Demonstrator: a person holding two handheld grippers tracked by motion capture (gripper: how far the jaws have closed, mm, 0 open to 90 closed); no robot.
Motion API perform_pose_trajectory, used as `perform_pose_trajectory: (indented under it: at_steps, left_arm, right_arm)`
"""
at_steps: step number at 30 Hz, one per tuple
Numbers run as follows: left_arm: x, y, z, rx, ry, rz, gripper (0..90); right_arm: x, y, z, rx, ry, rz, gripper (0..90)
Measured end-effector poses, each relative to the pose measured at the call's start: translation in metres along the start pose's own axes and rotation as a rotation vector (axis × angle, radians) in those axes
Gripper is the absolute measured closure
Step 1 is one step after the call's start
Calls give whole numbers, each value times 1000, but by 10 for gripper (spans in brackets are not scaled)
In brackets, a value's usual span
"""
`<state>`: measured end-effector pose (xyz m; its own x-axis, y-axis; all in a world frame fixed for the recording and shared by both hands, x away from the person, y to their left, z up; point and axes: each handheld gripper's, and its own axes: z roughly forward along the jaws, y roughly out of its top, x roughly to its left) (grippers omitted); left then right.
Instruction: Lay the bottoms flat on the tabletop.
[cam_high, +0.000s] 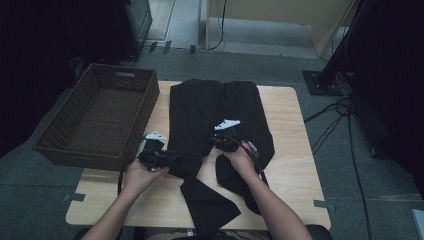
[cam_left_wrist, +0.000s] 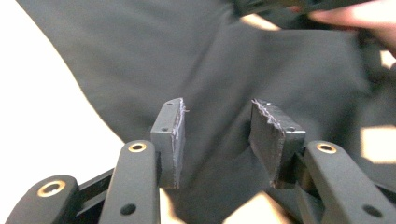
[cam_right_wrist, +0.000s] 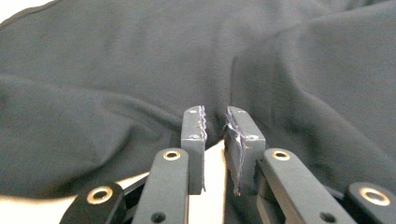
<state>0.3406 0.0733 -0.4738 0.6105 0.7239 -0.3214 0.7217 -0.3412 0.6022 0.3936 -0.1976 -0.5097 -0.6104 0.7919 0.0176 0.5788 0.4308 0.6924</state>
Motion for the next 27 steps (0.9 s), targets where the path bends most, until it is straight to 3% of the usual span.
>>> perform_pose_trajectory:
  at_steps: [3,6,8,10,12,15,23,27]
  left_arm:
    - [7,7,22,11,9,-4,581]
    - [10,14,40,40,7,4,590]
    - [11,17,46,25,32,20,605]
    - [13,19,48,18,55,22,636]
    - [15,22,49,26,84,48,678]
    - [16,25,48,41,162,109,706]
    - [28,25,42,24,213,81,694]
    - [30,27,43,24,237,76,662]
  right_arm:
    - [-11,-1,0,-11,-54,6,781]
    - [-20,0,2,-22,-46,46,763]
    - [-22,0,2,-29,-57,49,732]
    - [-23,-1,2,-33,-52,66,691]
    - [-25,-2,1,-31,-37,68,647]
    - [-29,-4,-1,-24,-48,71,546]
    - [-39,-30,-29,-99,-154,91,476]
    - [-47,-50,-36,-86,-151,125,470]
